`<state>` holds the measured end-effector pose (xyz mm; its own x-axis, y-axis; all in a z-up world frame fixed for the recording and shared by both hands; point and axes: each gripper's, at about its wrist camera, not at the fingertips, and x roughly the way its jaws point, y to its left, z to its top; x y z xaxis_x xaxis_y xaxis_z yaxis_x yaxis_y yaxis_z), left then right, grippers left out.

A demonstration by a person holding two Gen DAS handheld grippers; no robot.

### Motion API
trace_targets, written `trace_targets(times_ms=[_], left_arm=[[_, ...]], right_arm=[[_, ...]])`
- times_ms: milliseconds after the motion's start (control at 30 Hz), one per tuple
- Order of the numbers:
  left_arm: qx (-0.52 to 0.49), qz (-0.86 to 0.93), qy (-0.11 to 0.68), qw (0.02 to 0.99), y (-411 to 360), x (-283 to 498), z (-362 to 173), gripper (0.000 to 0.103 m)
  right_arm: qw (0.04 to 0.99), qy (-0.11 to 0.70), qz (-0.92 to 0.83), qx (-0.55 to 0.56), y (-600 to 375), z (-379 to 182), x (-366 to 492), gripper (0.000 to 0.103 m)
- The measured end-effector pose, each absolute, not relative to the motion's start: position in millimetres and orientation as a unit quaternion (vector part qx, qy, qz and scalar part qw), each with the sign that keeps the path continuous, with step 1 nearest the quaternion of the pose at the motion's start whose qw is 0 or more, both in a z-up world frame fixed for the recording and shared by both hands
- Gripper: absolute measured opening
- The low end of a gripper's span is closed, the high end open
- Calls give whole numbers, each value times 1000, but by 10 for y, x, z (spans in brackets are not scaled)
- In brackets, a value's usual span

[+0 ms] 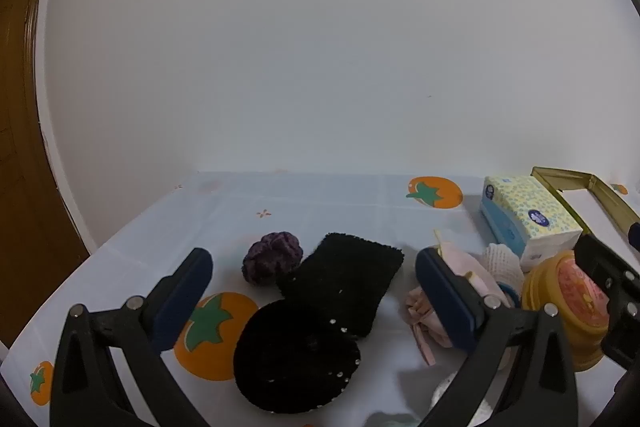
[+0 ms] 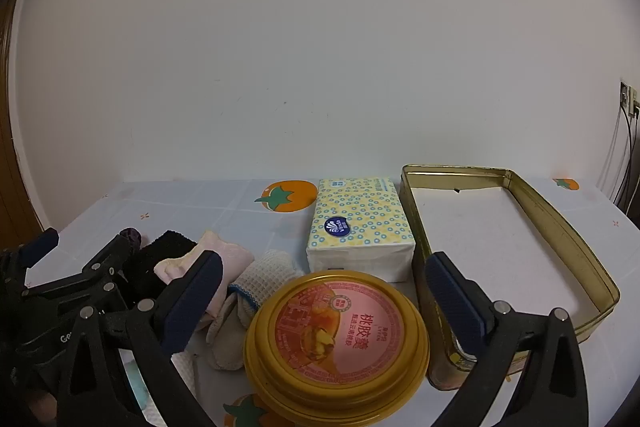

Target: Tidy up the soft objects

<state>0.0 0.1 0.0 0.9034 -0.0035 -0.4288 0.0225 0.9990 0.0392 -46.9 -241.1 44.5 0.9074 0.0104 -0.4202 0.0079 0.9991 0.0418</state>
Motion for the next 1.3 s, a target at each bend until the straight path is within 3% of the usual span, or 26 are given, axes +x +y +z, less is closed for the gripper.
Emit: trace_targets(times_ms=[1300], left_arm=[[26,-9,221,975,-190,-148,34,103]], right_arm=[[976,218,5,24,-2392,425,-487,102]])
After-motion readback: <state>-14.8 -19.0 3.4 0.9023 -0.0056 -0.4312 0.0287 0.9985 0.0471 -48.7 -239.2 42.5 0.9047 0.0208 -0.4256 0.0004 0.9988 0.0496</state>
